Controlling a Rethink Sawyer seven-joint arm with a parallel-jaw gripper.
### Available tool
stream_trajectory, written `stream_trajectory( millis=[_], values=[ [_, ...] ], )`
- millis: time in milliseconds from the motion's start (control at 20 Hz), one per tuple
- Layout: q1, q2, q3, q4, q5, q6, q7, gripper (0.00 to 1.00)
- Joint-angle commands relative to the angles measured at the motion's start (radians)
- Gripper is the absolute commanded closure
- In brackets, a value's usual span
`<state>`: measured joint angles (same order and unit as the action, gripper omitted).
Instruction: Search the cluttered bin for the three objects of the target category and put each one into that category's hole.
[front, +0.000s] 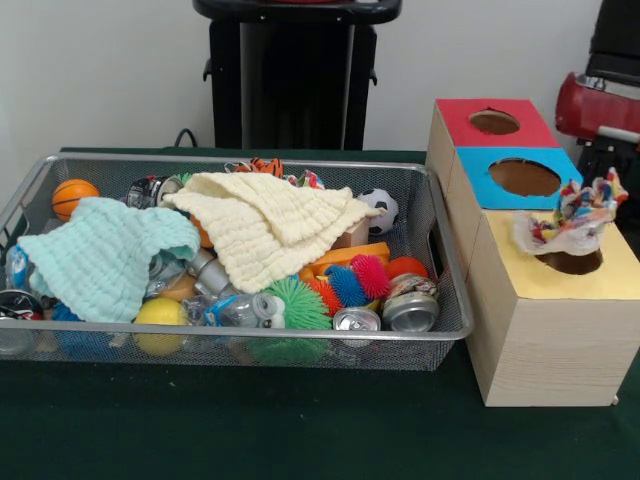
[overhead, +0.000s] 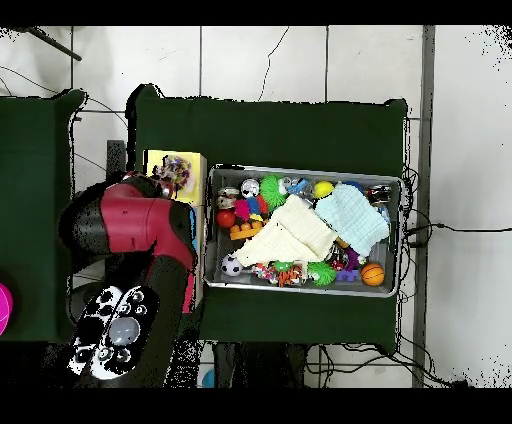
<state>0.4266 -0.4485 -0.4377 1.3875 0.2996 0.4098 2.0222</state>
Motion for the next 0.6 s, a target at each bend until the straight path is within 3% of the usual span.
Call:
stream_trajectory(
  millis=[50,600],
  values=[
    [0.022,0.093,0.020,-0.010,0.034,0.020,0.257,1.00],
    [0.054,0.121,0.024,0.038,0.029,-0.078,0.248,1.00]
  ],
)
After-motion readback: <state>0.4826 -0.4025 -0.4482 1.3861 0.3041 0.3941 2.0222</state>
